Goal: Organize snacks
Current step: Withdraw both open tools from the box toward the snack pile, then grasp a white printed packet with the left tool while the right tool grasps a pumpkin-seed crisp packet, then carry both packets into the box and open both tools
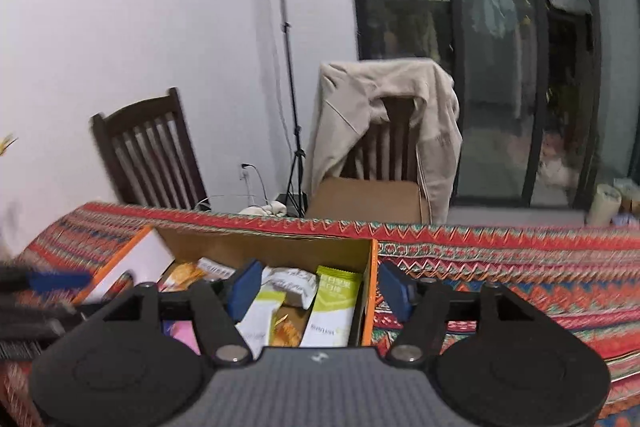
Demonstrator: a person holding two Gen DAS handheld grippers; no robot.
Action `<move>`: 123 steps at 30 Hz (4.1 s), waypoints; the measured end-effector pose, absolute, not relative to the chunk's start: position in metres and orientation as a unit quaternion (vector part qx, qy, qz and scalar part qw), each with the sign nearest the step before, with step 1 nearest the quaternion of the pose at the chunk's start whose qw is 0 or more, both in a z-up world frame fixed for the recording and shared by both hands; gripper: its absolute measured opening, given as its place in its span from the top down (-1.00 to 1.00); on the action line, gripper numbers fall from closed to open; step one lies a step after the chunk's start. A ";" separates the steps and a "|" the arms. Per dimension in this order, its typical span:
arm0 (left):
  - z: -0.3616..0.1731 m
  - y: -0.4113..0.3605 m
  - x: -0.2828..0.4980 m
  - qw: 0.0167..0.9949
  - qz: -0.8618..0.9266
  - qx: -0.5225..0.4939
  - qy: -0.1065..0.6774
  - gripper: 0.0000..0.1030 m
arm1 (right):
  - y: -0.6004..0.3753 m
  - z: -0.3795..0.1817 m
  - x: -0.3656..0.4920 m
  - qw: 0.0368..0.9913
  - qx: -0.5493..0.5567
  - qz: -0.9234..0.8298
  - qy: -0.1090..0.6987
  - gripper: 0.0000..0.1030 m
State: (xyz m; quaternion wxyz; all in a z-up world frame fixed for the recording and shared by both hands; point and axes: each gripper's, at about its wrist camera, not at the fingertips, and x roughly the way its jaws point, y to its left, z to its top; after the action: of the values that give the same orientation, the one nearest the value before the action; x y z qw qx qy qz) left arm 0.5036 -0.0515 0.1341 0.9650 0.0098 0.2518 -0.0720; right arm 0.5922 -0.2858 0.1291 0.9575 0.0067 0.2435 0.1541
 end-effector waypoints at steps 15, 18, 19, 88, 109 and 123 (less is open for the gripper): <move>0.152 -0.020 0.264 0.984 -0.029 0.083 0.153 -0.80 | -0.324 0.168 0.342 0.968 -0.050 0.190 0.156 -0.72; 0.143 -0.025 0.233 0.986 -0.023 0.079 0.147 -0.86 | -0.332 0.160 0.306 0.968 -0.052 0.191 0.154 -0.73; 0.138 -0.026 0.223 0.986 -0.019 0.075 0.147 -0.87 | -0.335 0.156 0.294 0.969 -0.052 0.190 0.152 -0.74; 0.027 -0.010 0.317 0.945 -0.041 -0.069 0.318 0.20 | -0.204 0.000 0.515 0.926 0.048 0.165 0.335 0.23; 0.045 -0.075 0.256 0.941 -0.102 -0.046 0.319 0.20 | -0.297 0.018 0.293 0.928 0.057 0.196 0.312 0.22; 0.063 -0.066 0.281 0.947 -0.101 -0.042 0.302 0.20 | -0.305 0.020 0.298 0.928 0.074 0.211 0.298 0.22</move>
State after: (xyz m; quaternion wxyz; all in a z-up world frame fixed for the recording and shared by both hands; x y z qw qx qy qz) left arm 0.2810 -0.0657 0.0633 0.9470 -0.0418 0.3023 -0.1007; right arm 0.2977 -0.3048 0.0204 0.9281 0.0738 0.2975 0.2114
